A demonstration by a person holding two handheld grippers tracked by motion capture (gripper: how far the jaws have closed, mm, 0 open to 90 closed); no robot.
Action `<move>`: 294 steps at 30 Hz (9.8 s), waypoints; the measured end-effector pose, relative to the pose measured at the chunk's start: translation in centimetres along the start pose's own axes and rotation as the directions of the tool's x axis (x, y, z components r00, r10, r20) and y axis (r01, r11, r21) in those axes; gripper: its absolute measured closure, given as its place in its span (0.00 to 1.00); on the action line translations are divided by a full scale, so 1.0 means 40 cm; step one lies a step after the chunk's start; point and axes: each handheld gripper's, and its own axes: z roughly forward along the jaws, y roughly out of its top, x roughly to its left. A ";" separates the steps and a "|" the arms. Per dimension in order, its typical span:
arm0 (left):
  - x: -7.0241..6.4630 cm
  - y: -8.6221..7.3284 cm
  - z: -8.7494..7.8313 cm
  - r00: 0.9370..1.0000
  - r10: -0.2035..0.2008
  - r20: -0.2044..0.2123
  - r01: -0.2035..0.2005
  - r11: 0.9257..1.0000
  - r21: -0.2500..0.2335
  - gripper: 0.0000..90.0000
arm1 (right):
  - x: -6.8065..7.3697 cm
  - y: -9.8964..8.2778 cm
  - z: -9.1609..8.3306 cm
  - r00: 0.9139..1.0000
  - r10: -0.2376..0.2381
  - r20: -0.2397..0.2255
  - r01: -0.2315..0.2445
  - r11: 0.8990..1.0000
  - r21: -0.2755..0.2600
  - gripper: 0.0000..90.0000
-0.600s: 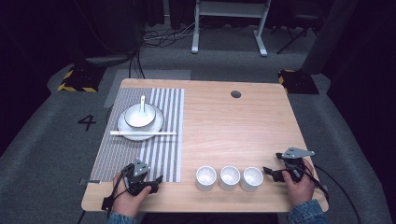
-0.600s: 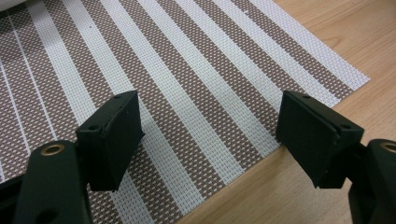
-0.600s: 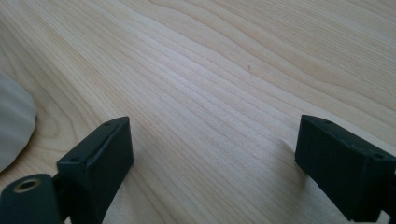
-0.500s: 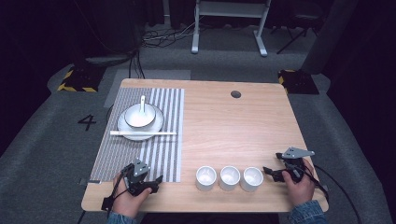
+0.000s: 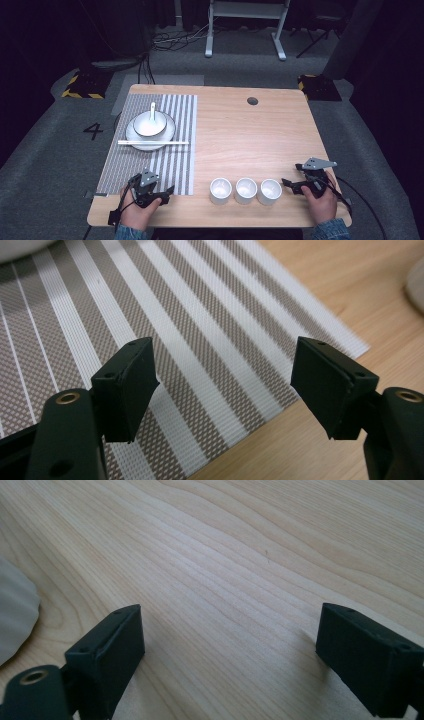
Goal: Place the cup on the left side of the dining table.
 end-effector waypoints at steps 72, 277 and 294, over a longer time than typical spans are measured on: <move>-0.316 0.224 0.038 0.959 0.215 0.185 -0.180 0.965 -0.190 0.18 | -0.014 0.004 0.004 0.998 0.045 0.050 -0.045 0.999 0.000 0.14; 0.053 0.190 0.117 0.986 -0.025 -0.167 0.030 0.999 0.029 0.25 | -0.014 0.005 0.005 0.998 0.045 0.050 -0.045 0.999 0.000 0.14; 0.036 0.202 0.043 0.987 -0.002 -0.163 -0.004 0.999 -0.036 0.22 | -0.014 0.005 0.005 0.998 0.044 0.051 -0.044 0.999 -0.001 0.14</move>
